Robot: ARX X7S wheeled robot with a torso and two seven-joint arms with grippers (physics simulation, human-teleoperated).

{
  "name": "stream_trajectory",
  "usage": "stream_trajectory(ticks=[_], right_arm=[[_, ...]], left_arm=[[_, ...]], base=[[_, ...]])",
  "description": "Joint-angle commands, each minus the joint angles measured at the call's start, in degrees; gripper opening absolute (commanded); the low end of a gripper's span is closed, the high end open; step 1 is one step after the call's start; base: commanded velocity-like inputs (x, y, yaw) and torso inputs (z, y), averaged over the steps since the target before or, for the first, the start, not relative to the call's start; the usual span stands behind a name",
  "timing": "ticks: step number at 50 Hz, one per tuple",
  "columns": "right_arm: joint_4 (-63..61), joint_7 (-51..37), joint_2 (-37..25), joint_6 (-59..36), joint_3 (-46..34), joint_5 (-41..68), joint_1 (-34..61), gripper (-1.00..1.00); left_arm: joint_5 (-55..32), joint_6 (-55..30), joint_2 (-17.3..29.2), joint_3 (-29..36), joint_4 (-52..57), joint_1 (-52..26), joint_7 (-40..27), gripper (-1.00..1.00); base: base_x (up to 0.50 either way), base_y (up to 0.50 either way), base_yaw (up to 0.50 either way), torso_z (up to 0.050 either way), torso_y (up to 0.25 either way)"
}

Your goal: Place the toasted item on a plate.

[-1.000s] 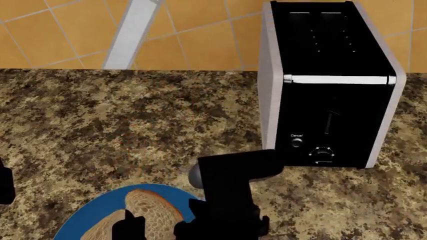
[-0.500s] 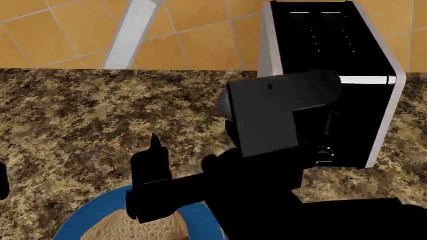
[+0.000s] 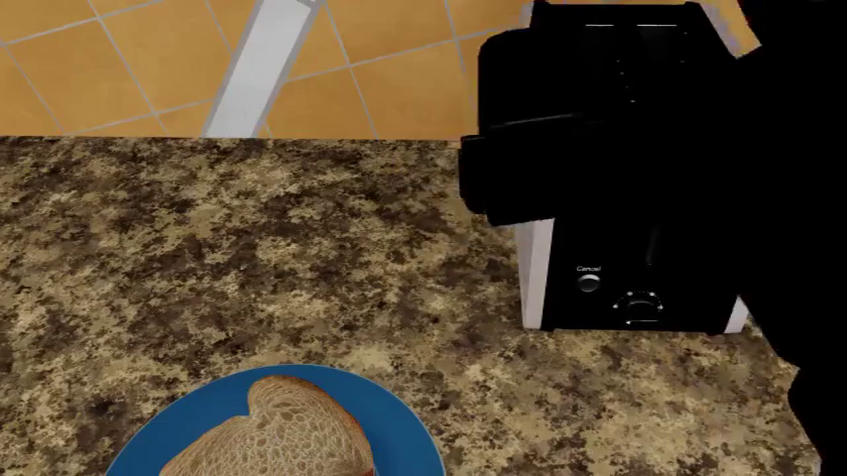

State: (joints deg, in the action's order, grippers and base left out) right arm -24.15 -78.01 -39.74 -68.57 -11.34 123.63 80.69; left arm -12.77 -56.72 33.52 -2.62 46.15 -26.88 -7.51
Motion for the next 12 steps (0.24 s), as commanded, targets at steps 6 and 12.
stream_trajectory(ticks=[6, 12], right_arm=[[6.08, -1.66, -7.92, -2.89, -2.04, 2.42, 13.5, 1.0], [5.67, -2.92, -11.15, -2.09, -1.8, 4.43, 14.79, 1.0]], left_arm=[[-1.97, -6.47, 2.58, -2.51, 4.24, -4.0, 1.2, 1.0], [-2.49, -8.3, 3.3, -3.96, 5.37, -4.91, 1.4, 1.0]], base=[[0.0, 0.0, 0.0, 0.0, 0.0], [0.0, 0.0, 0.0, 0.0, 0.0]])
